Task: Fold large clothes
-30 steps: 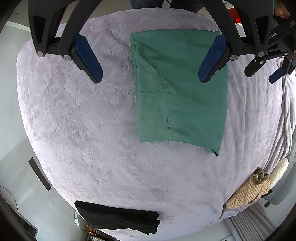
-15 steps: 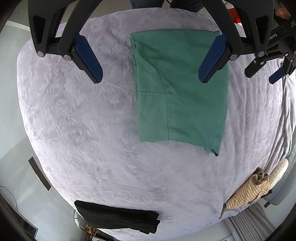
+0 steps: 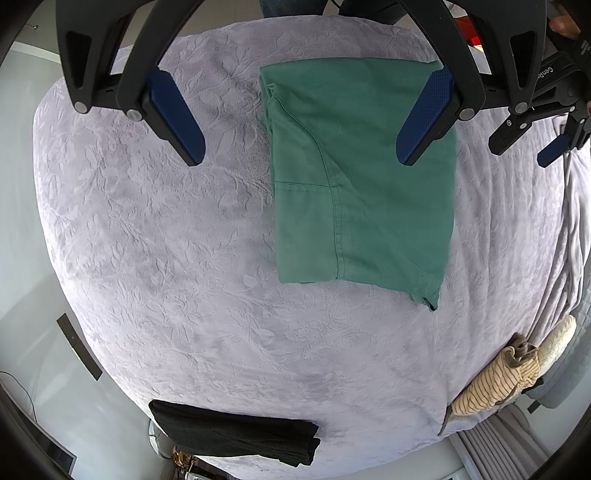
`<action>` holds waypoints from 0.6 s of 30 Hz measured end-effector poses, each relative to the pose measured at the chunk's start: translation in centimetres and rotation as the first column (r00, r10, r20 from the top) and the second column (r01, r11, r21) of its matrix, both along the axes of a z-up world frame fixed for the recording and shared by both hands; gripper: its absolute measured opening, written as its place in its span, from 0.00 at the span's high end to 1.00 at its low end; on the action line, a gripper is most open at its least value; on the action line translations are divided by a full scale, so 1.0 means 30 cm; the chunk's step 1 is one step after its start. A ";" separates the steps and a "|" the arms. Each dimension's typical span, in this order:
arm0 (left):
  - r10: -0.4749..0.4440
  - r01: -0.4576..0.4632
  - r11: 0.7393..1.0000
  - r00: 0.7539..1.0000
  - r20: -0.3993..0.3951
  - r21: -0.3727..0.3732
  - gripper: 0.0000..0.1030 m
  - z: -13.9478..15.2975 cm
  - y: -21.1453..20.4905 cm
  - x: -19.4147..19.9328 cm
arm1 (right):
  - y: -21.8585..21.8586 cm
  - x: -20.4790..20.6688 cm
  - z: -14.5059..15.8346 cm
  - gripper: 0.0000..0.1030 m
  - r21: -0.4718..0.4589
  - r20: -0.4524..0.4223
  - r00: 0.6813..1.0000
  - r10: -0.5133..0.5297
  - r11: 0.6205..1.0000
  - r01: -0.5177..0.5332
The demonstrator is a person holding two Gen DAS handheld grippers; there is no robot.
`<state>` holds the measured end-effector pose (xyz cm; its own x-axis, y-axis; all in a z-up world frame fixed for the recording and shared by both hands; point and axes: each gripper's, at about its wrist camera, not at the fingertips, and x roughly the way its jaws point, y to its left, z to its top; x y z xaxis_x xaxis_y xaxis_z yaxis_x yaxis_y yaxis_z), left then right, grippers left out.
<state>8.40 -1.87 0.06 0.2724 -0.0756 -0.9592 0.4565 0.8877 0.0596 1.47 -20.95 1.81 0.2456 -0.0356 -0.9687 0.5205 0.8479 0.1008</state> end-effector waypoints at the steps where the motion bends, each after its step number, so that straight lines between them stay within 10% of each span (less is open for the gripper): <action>1: -0.003 0.003 1.000 1.000 0.000 0.001 0.00 0.001 0.000 0.000 | -0.001 0.000 0.000 0.00 0.000 0.000 1.000 0.000 1.000 0.000; 18: -0.016 0.016 1.000 1.000 0.003 0.007 0.00 -0.003 -0.011 -0.005 | -0.003 -0.004 -0.005 0.00 0.004 -0.003 1.000 -0.004 1.000 0.004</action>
<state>8.26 -2.19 -0.03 0.2743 -0.0731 -0.9589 0.4705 0.8798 0.0675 1.34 -21.05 1.65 0.2425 -0.0331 -0.9696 0.5241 0.8455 0.1022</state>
